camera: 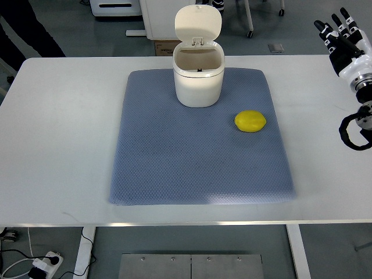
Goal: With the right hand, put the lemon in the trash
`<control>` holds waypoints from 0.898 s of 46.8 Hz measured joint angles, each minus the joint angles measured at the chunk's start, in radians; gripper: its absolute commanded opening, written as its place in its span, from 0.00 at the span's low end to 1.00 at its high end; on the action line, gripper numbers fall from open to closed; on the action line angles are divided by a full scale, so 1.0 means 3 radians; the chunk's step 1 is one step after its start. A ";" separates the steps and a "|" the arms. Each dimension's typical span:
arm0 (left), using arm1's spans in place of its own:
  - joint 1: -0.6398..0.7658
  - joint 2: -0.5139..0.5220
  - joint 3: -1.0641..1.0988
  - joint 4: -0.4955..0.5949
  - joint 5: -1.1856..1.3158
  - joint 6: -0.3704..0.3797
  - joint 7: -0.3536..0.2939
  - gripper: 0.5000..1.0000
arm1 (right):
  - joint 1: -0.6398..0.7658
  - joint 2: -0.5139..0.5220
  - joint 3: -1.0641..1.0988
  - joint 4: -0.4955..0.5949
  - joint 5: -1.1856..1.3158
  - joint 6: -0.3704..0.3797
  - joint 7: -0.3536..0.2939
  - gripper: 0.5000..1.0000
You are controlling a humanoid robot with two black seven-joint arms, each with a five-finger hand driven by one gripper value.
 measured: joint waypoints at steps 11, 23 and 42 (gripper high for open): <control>0.0000 0.0000 0.0000 0.0002 0.0000 0.0001 0.0000 1.00 | -0.0053 -0.0171 -0.0179 0.0285 -0.0195 -0.0024 0.0016 1.00; 0.0000 0.0000 0.0000 -0.0001 0.0000 0.0001 0.0000 1.00 | -0.0144 -0.0465 -0.0356 0.0676 -0.0554 -0.0037 0.0020 1.00; -0.0001 0.0000 0.0000 0.0001 0.0000 0.0001 0.0000 1.00 | -0.0398 -0.0792 -0.0538 0.0989 -0.1120 -0.0036 0.0211 1.00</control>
